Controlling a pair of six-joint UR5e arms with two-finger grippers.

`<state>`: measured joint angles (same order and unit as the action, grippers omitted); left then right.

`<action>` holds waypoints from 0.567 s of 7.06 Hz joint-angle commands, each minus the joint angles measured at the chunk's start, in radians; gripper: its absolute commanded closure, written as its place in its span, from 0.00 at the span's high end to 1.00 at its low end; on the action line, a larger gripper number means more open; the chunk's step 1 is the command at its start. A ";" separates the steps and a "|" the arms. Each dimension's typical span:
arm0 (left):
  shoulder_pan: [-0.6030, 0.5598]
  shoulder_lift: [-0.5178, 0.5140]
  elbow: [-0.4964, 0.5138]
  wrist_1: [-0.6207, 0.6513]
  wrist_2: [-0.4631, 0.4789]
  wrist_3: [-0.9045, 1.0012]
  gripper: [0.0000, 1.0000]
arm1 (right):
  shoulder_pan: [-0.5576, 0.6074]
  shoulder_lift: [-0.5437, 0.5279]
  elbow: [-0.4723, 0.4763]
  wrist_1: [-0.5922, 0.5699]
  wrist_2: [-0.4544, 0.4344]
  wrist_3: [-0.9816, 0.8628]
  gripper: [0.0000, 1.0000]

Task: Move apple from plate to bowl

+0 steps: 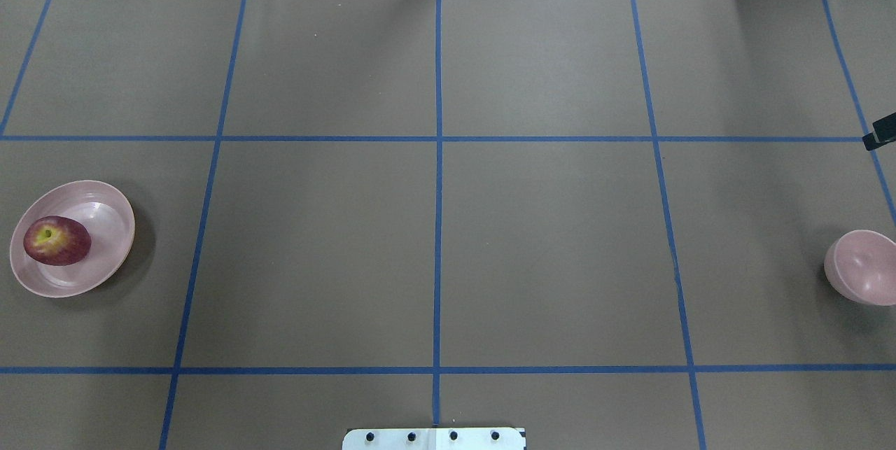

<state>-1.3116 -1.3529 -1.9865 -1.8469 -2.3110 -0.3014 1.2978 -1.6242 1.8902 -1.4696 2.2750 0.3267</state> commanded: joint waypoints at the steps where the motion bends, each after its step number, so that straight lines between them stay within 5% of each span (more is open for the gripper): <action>1: 0.000 0.003 0.000 -0.002 -0.001 -0.001 0.98 | 0.000 0.000 0.000 0.000 0.000 0.000 1.00; 4: 0.000 0.000 -0.003 0.000 0.004 -0.001 0.98 | 0.000 -0.003 0.003 0.000 0.000 0.000 1.00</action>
<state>-1.3116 -1.3526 -1.9885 -1.8471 -2.3080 -0.3022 1.2977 -1.6255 1.8911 -1.4695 2.2749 0.3267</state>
